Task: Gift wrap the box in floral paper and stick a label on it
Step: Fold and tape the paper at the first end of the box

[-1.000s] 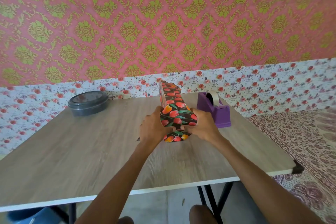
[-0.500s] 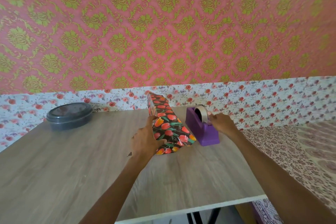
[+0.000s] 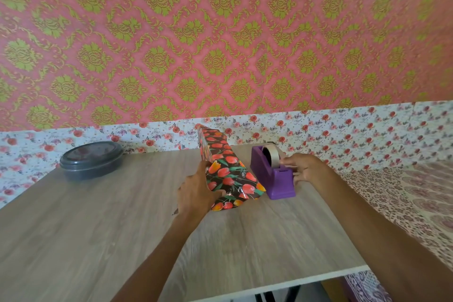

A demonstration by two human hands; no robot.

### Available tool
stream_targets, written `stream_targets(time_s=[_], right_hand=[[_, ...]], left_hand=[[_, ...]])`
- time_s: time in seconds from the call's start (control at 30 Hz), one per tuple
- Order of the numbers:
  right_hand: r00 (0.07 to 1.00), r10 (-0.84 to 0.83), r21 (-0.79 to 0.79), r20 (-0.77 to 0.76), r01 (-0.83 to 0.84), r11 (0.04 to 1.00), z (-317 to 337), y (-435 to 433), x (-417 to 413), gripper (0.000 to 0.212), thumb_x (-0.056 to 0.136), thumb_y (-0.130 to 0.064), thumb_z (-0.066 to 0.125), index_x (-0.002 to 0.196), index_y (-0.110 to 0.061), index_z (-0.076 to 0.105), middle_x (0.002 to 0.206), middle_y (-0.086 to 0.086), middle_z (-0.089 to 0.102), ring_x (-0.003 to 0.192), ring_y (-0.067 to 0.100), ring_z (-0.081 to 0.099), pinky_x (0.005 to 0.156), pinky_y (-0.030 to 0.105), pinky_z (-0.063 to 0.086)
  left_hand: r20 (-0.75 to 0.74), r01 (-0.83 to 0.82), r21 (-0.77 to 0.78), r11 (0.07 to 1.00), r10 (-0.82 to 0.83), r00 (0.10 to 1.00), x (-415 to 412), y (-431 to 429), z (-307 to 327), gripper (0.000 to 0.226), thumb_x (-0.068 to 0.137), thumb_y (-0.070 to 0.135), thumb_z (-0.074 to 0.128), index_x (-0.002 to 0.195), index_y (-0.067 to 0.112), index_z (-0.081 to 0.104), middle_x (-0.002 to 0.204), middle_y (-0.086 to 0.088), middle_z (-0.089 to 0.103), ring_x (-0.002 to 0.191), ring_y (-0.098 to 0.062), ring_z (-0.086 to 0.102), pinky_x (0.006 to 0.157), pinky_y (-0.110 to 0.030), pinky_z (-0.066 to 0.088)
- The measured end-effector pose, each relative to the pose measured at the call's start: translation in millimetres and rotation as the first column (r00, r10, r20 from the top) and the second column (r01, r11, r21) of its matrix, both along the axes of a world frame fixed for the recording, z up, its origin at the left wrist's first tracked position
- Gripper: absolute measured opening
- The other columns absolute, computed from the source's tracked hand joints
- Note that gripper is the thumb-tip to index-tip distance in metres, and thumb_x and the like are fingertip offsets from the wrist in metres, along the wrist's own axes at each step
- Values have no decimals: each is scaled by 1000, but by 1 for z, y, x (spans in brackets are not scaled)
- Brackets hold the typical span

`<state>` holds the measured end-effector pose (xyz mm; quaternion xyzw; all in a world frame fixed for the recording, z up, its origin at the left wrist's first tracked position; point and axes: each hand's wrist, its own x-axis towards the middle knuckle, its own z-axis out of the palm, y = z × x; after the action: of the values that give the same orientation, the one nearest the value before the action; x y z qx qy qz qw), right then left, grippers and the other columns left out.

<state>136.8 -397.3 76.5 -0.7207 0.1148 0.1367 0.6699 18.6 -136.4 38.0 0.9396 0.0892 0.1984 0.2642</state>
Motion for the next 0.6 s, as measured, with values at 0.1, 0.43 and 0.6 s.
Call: stream_targets(time_s=[0.1, 0.43, 0.6], right_hand=[[998, -57, 120, 40, 52, 991, -7, -2, -4, 30, 86, 4, 66, 115, -2, 58, 95, 12, 61, 81, 20, 58, 66, 38, 51], [979, -37, 292, 200, -23, 956, -36, -14, -24, 10, 84, -2, 65, 93, -5, 64, 93, 11, 63, 89, 20, 56, 78, 29, 46], [975, -50, 305, 218, -20, 952, -44, -19, -24, 7, 82, 0, 63, 82, -7, 62, 84, 8, 64, 84, 18, 55, 78, 27, 46]], left_hand=[[4, -8, -4, 1000, 8, 1000, -1, -1, 0, 82, 72, 53, 79, 139, 33, 35, 123, 3, 67, 104, -21, 67, 87, -41, 56], [25, -23, -19, 1000, 24, 999, -4, -1, -5, 76, 71, 53, 80, 132, 33, 40, 118, 3, 68, 101, -22, 67, 85, -42, 57], [15, -31, -5, 1000, 31, 999, -3, -2, -5, 77, 71, 52, 79, 134, 32, 39, 120, 3, 67, 104, -22, 67, 86, -42, 57]])
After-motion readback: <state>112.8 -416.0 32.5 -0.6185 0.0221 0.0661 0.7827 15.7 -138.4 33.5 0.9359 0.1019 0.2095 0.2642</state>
